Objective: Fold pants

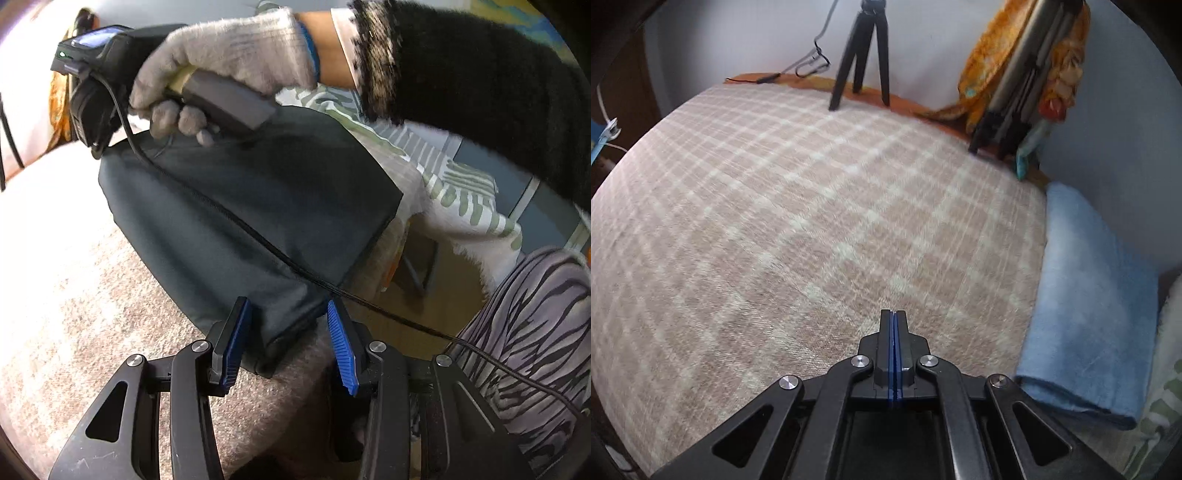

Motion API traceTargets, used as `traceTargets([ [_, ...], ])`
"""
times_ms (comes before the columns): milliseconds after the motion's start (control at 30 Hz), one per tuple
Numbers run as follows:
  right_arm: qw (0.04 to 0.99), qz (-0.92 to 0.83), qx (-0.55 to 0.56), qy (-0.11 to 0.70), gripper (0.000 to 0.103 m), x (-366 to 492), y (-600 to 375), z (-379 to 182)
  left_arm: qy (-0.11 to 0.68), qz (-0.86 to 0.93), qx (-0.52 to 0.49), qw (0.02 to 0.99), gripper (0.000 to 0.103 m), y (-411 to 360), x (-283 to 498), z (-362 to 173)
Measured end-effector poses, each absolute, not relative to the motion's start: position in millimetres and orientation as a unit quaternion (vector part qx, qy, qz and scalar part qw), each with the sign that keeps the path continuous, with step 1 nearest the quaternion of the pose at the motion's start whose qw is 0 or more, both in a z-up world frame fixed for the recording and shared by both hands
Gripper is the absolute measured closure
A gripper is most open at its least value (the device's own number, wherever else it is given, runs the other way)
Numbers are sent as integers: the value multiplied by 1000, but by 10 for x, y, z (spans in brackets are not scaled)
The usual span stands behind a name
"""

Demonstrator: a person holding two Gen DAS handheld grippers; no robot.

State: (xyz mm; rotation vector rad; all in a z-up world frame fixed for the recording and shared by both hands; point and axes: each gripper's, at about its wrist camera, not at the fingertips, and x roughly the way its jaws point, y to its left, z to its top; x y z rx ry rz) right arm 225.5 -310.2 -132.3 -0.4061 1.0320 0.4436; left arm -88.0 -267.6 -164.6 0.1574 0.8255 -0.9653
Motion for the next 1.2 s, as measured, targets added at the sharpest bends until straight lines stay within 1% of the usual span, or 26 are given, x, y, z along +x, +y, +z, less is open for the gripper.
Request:
traceTargets([
  [100, 837, 182, -181, 483, 103, 2273, -3175, -1312, 392, -455, 65, 797, 64, -2642, -891, -1629],
  [200, 849, 189, -121, 479, 77, 2246, -3421, -1118, 394, -458, 61, 794, 63, -2594, -918, -1587],
  [233, 855, 187, -110, 471, 73, 2196, -3502, -1048, 399, -459, 54, 792, 63, -2575, -911, -1574],
  [333, 868, 180, -74, 457, 70, 2009, -3816, -862, 409, -456, 30, 789, 63, -2485, -888, -1516],
  [367, 871, 176, -65, 453, 69, 1934, -3923, -818, 411, -453, 23, 791, 60, -2431, -876, -1494],
  [400, 876, 169, -57, 449, 64, 1861, -4038, -771, 413, -449, 16, 792, 60, -2375, -860, -1470],
  [433, 879, 162, -46, 447, 57, 1782, -4157, -730, 417, -443, 10, 793, 59, -2323, -837, -1446],
  [467, 881, 160, -32, 444, 52, 1704, -4277, -697, 421, -436, 3, 796, 54, -2270, -805, -1417],
  [500, 884, 157, -14, 441, 44, 1596, -4437, -660, 423, -430, -3, 798, 50, -2218, -766, -1389],
  [533, 886, 154, -4, 438, 40, 1544, -4526, -637, 423, -426, -9, 800, 48, -2183, -736, -1362],
  [600, 888, 141, 19, 437, 35, 1385, -4750, -605, 423, -414, -22, 806, 45, -2106, -644, -1294],
  [700, 888, 125, 48, 440, 23, 1188, -5041, -615, 428, -398, -48, 810, 45, -2008, -460, -1221],
  [733, 887, 118, 56, 443, 20, 1130, -5124, -638, 429, -393, -57, 811, 44, -1986, -398, -1200],
  [933, 875, 100, 105, 463, 21, 984, -5516, -855, 443, -374, -97, 809, 44, -1960, -76, -1195],
  [1067, 839, 131, 166, 501, 26, 1154, -5620, -1068, 452, -370, -96, 806, 44, -2093, -15, -1242],
  [1167, 814, 152, 205, 521, 32, 1340, -5602, -1273, 453, -371, -93, 805, 44, -2141, -14, -1264],
  [1200, 809, 155, 221, 523, 36, 1357, -5606, -1319, 454, -371, -91, 805, 44, -2155, -10, -1274],
])
